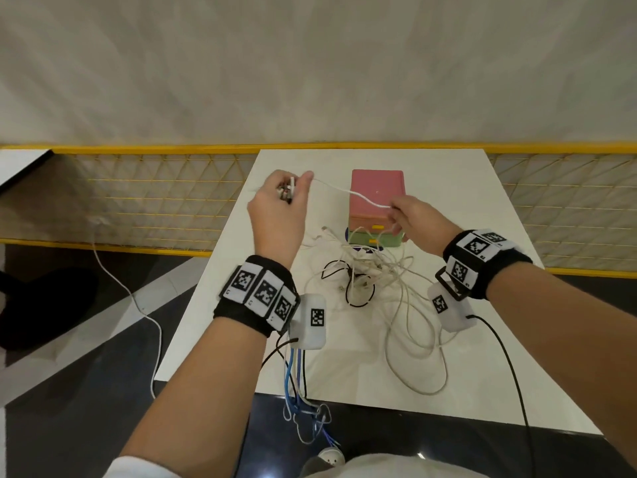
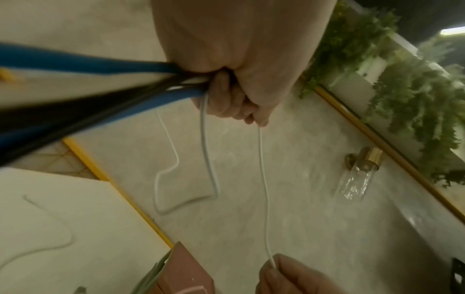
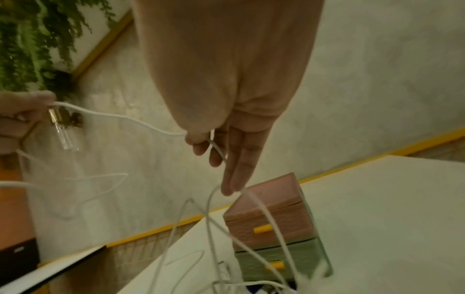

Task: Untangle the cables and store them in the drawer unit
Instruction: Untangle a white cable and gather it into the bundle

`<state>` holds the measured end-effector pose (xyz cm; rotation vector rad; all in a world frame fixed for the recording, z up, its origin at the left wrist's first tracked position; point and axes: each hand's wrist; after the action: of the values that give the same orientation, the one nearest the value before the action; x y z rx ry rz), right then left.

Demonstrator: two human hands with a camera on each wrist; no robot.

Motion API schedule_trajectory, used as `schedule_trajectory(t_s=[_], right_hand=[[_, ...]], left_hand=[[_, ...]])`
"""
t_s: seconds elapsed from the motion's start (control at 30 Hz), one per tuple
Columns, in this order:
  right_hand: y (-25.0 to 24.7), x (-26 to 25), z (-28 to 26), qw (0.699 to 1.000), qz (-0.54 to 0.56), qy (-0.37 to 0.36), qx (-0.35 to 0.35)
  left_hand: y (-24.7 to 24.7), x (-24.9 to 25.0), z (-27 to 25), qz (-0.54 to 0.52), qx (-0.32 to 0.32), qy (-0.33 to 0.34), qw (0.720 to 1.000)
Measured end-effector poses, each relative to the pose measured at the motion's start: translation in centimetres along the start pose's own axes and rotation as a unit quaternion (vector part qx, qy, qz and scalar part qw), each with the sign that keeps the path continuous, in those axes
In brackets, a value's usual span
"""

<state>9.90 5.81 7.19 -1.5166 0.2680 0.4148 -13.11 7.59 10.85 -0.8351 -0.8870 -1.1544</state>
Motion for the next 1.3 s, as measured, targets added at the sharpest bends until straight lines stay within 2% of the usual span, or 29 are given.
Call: schedule_trajectory(t_s=[0.1,0.23,0.27,0.33,0.43,0.5,0.57,0.63,0.73,0.8,0.87,0.97,1.03,1.1,1.2,1.23,1.3], right_hand=[[-0.5,0.7,0.2,0.999,-0.039,-0.006,0.037],[-2.3,-0.1,-0.1,0.988,-0.018,-0.025,0.150],[-2.5,-0.3,-0.3,0.989,-0.012,-0.034,0.147],[-2.7,-1.0,-1.3,0.994,-0.037,-0.049,0.087],[-1.4,-1.8,-3.0,0.991,-0.104,-0.073,-0.032],[0.1,-2.4,-3.9,0.991,-0.082,-0.087,-0.067],[1.4,-3.4,-4.8,0.995,0.028,-0.063,-0.077],[2.1,-4.5,-5.7,0.992,0.109,-0.040,-0.050],[2.4,-5.6,-7.1,0.992,0.077,-0.084,-0.047],[2.6,-5.7,-8.3,0.987,0.023,-0.106,-0.120],[3.0,-5.4,-9.8,0.964,-0.018,-0.108,-0.243],[5.0,-4.9,-12.2,0.896,-0.034,-0.119,-0.427],[7.4,-4.7,-13.8,0.854,-0.030,-0.119,-0.505],[9.6,-4.6,-15.2,0.830,-0.026,-0.129,-0.542],[10.3,-4.7,-15.6,0.811,-0.072,-0.136,-0.564],[9.8,-4.8,-15.3,0.817,-0.101,-0.129,-0.552],[8.0,-5.0,-13.9,0.867,-0.155,-0.126,-0.456]], left_hand=[[-0.8,-0.3,0.3,0.003,0.015,-0.010,1.000],[-1.5,-0.4,0.5,-0.015,0.028,-0.050,0.998],[-1.6,-0.5,0.6,-0.018,0.027,-0.059,0.998],[-1.8,-0.4,0.6,-0.019,0.010,-0.071,0.997],[-1.6,-0.2,-0.1,-0.012,-0.071,-0.081,0.994],[-1.4,0.0,-1.1,0.014,-0.155,-0.083,0.984],[-1.3,0.4,-2.5,0.042,-0.244,-0.091,0.964],[-1.3,0.7,-4.0,0.055,-0.325,-0.109,0.938],[-1.9,0.4,-5.6,0.054,-0.379,-0.118,0.916],[-2.5,0.1,-6.0,0.033,-0.364,-0.130,0.922],[-3.2,0.1,-6.2,0.027,-0.315,-0.137,0.939],[-4.0,0.3,-6.5,0.017,-0.252,-0.125,0.959],[-4.1,0.5,-7.0,0.006,-0.225,-0.124,0.966],[-4.1,0.6,-7.6,-0.006,-0.214,-0.117,0.970],[-4.1,1.2,-8.3,-0.015,-0.223,-0.114,0.968],[-4.2,1.3,-8.4,-0.020,-0.224,-0.118,0.967],[-4.3,1.6,-8.7,-0.039,-0.217,-0.134,0.966]])
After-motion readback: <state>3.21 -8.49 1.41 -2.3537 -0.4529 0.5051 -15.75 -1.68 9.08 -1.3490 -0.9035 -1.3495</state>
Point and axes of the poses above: each hand's wrist, its own z-axis towards the middle knuckle, its own y-axis out of the palm, x = y × z, and after that the axes turned 14 degrees about -z, right-handed
